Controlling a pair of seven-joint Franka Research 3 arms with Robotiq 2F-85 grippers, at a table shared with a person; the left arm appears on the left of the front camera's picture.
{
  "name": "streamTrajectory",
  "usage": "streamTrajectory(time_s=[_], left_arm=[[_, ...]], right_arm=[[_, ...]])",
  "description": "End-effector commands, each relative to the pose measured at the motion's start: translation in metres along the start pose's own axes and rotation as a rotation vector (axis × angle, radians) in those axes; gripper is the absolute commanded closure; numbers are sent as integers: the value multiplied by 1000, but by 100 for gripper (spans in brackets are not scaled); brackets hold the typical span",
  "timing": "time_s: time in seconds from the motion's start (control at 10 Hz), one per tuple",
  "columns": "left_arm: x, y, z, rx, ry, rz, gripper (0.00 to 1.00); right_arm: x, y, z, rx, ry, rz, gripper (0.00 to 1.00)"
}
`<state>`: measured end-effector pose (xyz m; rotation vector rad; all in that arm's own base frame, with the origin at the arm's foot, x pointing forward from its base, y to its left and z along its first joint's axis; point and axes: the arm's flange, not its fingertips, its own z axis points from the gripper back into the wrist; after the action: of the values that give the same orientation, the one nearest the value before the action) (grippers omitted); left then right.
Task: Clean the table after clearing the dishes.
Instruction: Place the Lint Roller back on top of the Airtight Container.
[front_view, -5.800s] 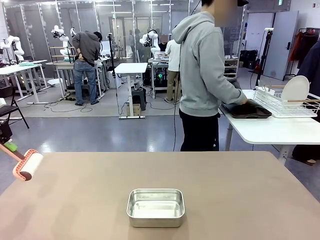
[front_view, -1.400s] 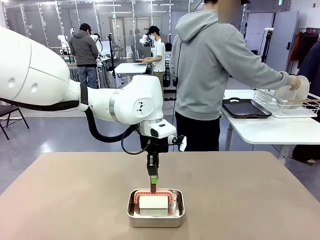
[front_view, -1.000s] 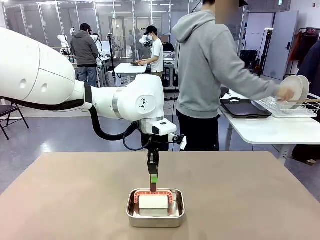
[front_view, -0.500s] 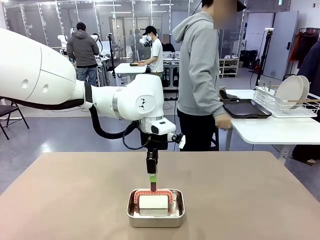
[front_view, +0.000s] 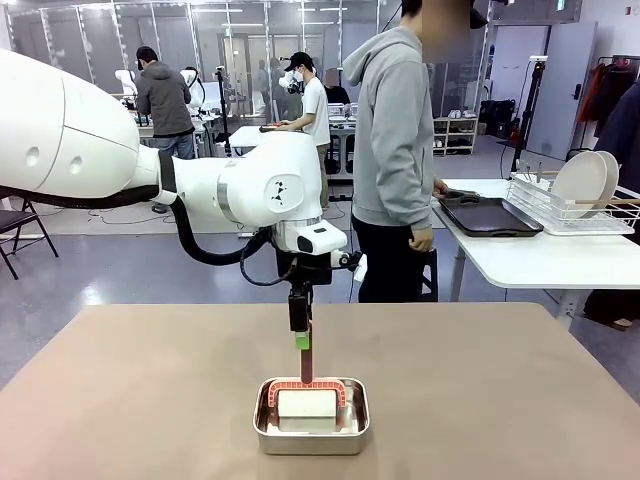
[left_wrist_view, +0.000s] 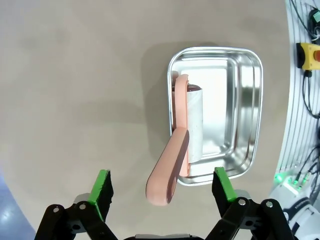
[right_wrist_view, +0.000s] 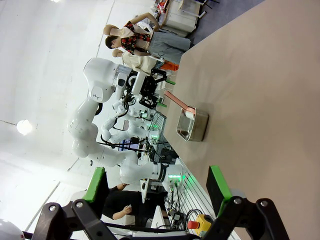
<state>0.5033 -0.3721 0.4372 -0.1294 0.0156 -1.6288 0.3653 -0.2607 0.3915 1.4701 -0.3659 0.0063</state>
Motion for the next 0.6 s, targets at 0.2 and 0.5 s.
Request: streamTrajectory(time_s=[0.2,0.5], left_arm=[[-11,-3,7,7,3,22,0],[-4,2,4,6,-2,8,0]], right_arm=[[-2,4,0,5,1,17,0],[-2,4,0,5,1,17,0]])
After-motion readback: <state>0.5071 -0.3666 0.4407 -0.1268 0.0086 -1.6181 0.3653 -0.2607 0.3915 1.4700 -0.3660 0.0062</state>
